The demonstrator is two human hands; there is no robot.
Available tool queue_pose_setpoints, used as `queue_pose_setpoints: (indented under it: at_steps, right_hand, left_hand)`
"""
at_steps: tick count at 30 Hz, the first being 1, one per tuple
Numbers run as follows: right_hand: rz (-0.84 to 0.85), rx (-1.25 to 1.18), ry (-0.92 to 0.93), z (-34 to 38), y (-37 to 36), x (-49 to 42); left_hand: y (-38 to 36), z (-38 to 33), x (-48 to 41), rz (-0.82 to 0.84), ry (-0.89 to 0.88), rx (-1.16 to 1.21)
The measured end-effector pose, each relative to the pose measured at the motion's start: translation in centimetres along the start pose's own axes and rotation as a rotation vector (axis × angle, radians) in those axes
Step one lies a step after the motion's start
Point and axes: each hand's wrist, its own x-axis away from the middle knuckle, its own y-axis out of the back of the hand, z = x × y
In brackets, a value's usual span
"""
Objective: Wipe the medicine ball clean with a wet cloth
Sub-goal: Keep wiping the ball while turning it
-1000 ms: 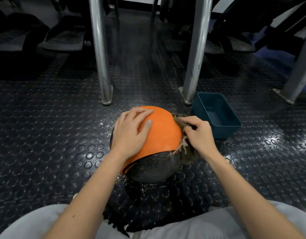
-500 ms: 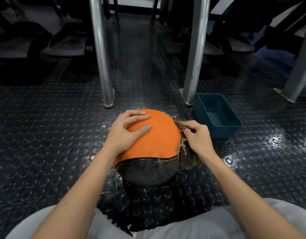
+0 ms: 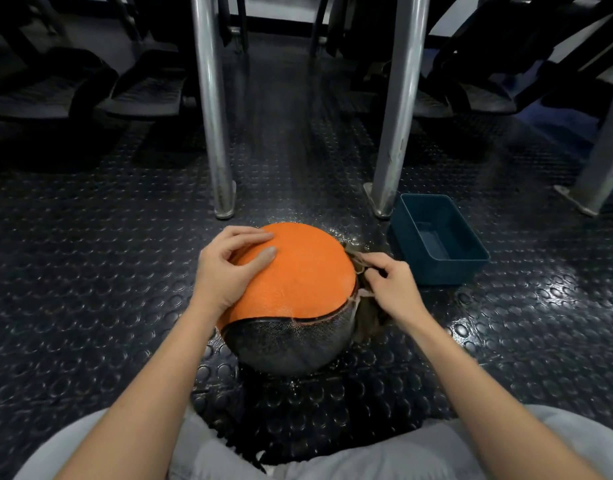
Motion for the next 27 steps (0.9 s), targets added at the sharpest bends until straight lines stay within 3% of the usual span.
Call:
queue_pose_setpoints:
  at_steps: [2, 4, 6, 8, 10, 17, 22, 25, 27]
  right_hand:
    - [0.033, -0.025, -0.016, 0.6, -0.3, 0.1]
    - [0.074, -0.050, -0.048, 0.8, -0.5, 0.0]
    - [0.130, -0.070, -0.093, 0.5, -0.7, 0.0]
    - [0.170, -0.129, -0.127, 0.3, -1.2, 0.3]
    - [0.164, -0.170, -0.109, 0.5, -1.6, 0.4]
    - [0.072, -0.202, -0.103, 0.6, -1.3, 0.4]
    - [0.012, -0.096, 0.095, 2.9, 1.2, -0.3]
    - [-0.025, 0.106, 0.193, 3.6, 2.3, 0.1]
    - [-0.059, 0.198, 0.216, 3.2, 3.0, 0.5]
  left_hand:
    - [0.0, 0.2, 0.5, -0.205, 0.147, -0.089]
    - [0.4, 1.0, 0.8, -0.321, 0.487, -0.139]
    - [1.0, 0.9, 1.2, -0.288, 0.878, 0.059]
    - [1.3, 0.5, 1.4, -0.220, 1.060, 0.372]
    - [1.4, 0.4, 1.7, -0.169, 1.084, 0.487]
    - [0.5, 0.2, 2.6, -0.123, 1.085, 0.519]
    - [-2.5, 0.0, 3.6, -0.021, 1.300, 0.714]
    - [-3.4, -0.9, 2.8, 0.058, 1.320, 0.570]
    - [-3.7, -1.6, 1.9, 0.103, 1.230, 0.443]
